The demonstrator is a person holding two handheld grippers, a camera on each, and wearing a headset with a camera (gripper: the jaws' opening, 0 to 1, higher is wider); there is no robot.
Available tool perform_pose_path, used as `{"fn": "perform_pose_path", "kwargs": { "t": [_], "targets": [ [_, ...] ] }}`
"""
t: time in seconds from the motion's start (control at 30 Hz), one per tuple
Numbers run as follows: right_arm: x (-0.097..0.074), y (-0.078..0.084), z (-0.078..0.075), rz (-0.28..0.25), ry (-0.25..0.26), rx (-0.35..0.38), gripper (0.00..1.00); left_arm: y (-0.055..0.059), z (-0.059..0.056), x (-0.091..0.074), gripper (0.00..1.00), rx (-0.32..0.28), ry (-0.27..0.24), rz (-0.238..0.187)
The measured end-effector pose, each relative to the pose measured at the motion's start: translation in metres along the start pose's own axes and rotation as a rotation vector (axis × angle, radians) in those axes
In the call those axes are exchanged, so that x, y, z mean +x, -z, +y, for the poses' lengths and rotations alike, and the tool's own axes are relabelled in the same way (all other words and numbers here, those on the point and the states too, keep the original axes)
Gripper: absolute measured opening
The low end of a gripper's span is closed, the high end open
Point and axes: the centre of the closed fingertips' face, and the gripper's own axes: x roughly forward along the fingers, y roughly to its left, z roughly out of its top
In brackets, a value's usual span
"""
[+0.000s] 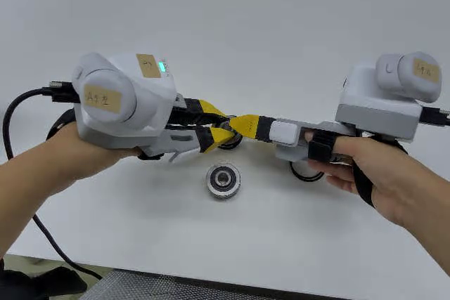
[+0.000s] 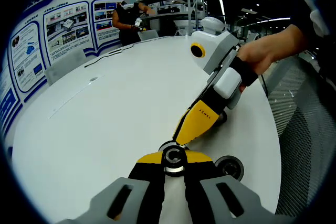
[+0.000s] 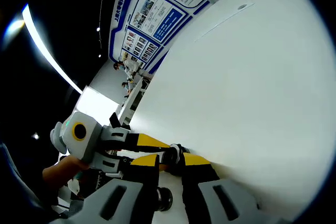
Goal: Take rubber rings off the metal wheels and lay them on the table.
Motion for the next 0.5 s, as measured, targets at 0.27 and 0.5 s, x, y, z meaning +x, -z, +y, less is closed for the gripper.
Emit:
{"fn": "perform_pose_path", "kwargs": {
  "t": [0.27, 0.5],
  "targets": [
    [0.0027, 0.0016, -0.0096, 0.026, 0.034, -0.010, 0.07, 0.0001, -0.0001, 0.0000, 0.12, 0.000, 0.000, 0.000],
    [0.0018, 0.0011, -0.0104, 0.035, 0.039, -0.027, 0.04, 0.0001, -0.0001, 0.0000, 0.12, -0.001, 0.000, -0.001]
  ]
}}
